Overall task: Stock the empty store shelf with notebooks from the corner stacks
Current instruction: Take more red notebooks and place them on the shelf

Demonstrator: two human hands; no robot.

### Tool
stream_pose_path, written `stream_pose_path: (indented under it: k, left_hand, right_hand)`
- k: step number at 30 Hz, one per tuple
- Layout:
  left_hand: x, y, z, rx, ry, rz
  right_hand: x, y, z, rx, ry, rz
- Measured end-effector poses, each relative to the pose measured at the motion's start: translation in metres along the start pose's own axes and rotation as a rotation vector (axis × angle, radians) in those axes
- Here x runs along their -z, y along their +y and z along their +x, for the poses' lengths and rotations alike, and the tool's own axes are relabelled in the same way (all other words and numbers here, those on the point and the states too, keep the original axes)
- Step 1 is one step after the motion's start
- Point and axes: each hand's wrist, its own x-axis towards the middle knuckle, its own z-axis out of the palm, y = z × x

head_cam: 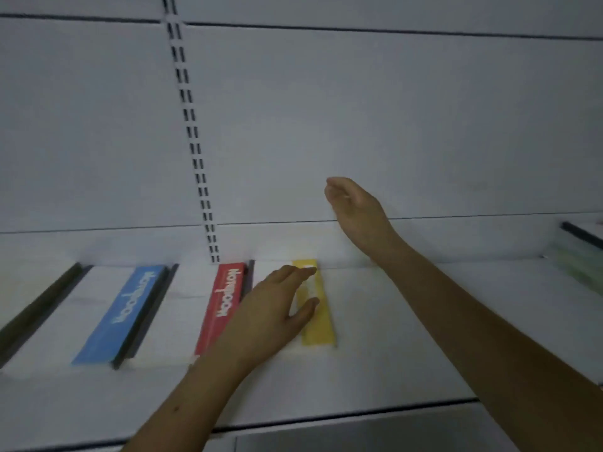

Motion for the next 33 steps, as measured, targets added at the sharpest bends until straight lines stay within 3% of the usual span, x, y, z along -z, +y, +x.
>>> stream_pose_path:
  k: [5,11,13,16,19,22,24,27,31,33]
  left_hand:
    - [-0.093,0.087,0.063,-0.241,-0.158,-0.091]
    - [-0.212,0.196,0.126,-0.385,-0.299,-0.211]
    - [-0.247,0.228,0.147,-0.385,-0.344,-0.252]
    - [-0.288,0.268,0.180,-0.398,-0.348,-0.282]
    - [-0.313,0.300,0.207,-0.235,-0.320,-0.504]
    - [-0.323,0.316,0.218,0.053,-0.297,-0.858]
    - [-0.321,0.317,0.222,0.232,-0.367,-1.205]
    - [-0.306,0.317,0.227,0.432,-0.452,-1.696]
    - [-0.294,0.311,0.221,0.652,-0.378,-1.823]
    - [-0.291,0.303,0.219,0.703,-0.278,-1.782]
  right_hand:
    - [0.140,0.064,-0.018,0.047,0.156,-0.404]
    - [0.329,0.168,-0.059,-0.156,0.329,-0.865]
    - [0.385,0.203,-0.068,-0.302,0.303,-0.983]
    - [0.436,0.249,-0.082,-0.410,0.093,-1.066]
    - [0.442,0.286,-0.101,-0.357,-0.101,-1.036]
    - [0.433,0.303,-0.116,-0.165,0.120,-0.926]
    - [0.415,0.302,-0.123,-0.021,0.232,-0.829]
    - [0.376,0.290,-0.134,0.167,0.288,-0.793]
    - [0.343,0.278,-0.140,0.374,-0.127,-0.833]
    - [0.347,0.280,-0.139,0.406,-0.213,-0.870]
